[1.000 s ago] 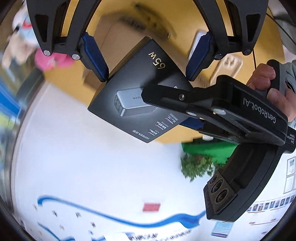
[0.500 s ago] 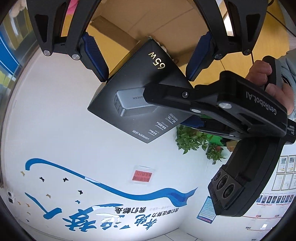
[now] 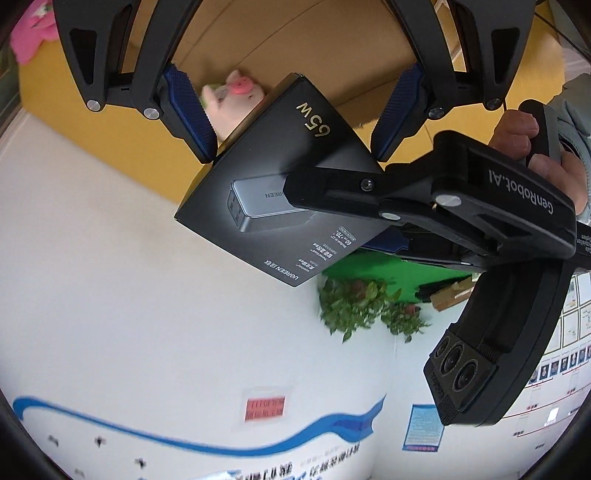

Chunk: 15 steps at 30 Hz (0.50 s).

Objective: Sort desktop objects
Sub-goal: 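Lift the charger box with both grippers and carry it over the cardboard box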

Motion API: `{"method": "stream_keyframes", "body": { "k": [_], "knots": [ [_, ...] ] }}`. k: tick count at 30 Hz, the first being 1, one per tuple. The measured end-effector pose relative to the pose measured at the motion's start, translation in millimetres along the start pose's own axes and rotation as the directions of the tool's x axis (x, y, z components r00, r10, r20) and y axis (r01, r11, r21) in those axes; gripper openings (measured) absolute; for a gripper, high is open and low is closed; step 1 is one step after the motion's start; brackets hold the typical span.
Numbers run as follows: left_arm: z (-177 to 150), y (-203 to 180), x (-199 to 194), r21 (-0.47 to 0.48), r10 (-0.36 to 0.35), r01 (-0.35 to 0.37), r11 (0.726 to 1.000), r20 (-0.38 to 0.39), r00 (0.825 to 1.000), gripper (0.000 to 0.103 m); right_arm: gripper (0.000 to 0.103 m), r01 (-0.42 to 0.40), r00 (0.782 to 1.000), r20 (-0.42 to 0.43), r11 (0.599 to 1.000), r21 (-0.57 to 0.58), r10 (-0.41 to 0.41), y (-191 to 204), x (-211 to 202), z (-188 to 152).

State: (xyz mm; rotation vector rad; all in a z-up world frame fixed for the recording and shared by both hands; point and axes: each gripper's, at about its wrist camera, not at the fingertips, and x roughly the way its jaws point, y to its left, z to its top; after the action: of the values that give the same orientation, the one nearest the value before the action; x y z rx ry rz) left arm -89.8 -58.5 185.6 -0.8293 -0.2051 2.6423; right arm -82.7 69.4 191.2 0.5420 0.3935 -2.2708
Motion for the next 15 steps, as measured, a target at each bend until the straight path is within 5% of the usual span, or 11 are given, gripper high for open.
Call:
{"method": "stream_keyframes", "body": {
  "k": [8,15],
  "knots": [
    [-48,46,72,-0.112,0.005,-0.029,0.993,-0.214,0.977,0.077,0.085,-0.091,0.977,-0.174,0.983,0.162,0.12,-14,92,-61],
    [-70,59,103,-0.14,0.055,-0.109,0.984,-0.342,0.938,0.077,0.085,-0.133,0.926,-0.306,0.95,0.282,0.221,-16,148,-96]
  ]
}}
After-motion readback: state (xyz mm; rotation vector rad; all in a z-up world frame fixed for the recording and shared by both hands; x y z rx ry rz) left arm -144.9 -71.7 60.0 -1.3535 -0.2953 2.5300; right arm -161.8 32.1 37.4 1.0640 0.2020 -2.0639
